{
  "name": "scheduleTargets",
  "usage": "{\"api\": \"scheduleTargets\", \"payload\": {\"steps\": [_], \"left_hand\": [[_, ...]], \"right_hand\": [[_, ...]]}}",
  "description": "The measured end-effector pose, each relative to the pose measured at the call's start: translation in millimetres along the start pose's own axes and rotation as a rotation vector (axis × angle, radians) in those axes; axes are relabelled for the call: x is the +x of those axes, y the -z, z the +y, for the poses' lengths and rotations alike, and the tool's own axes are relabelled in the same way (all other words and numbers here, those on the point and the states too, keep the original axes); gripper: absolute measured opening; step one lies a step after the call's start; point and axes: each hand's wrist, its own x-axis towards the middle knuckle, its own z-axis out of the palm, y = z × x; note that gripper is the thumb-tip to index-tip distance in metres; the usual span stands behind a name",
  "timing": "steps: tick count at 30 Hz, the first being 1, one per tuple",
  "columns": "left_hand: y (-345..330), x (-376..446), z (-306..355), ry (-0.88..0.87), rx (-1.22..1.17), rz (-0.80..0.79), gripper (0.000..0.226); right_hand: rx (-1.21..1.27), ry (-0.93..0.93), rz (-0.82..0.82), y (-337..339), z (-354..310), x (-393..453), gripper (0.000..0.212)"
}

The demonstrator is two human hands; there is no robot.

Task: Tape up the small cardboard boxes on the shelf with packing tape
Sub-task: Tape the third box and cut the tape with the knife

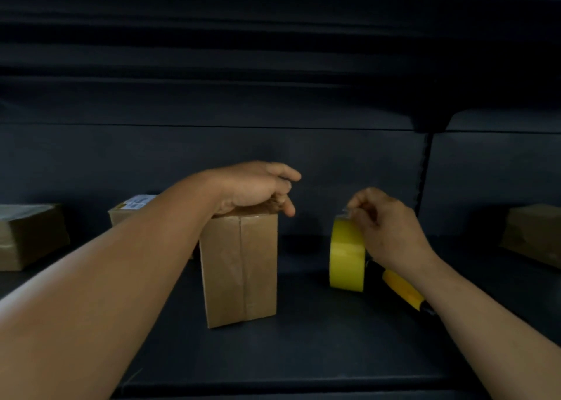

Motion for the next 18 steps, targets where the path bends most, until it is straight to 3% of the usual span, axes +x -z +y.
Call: {"api": "scheduleTargets", "payload": {"steps": [6, 18], "left_hand": [[2, 0, -2, 0.001, 0.030, -0.007, 0.040], [1, -2, -1, 0.009, 0.058, -0.007, 0.039]], "right_hand": [[-0.017, -0.098, -0.179, 13, -4, 0, 0.031], [0.234, -0.160, -0.636, 46, -7, 0, 0.015]]}}
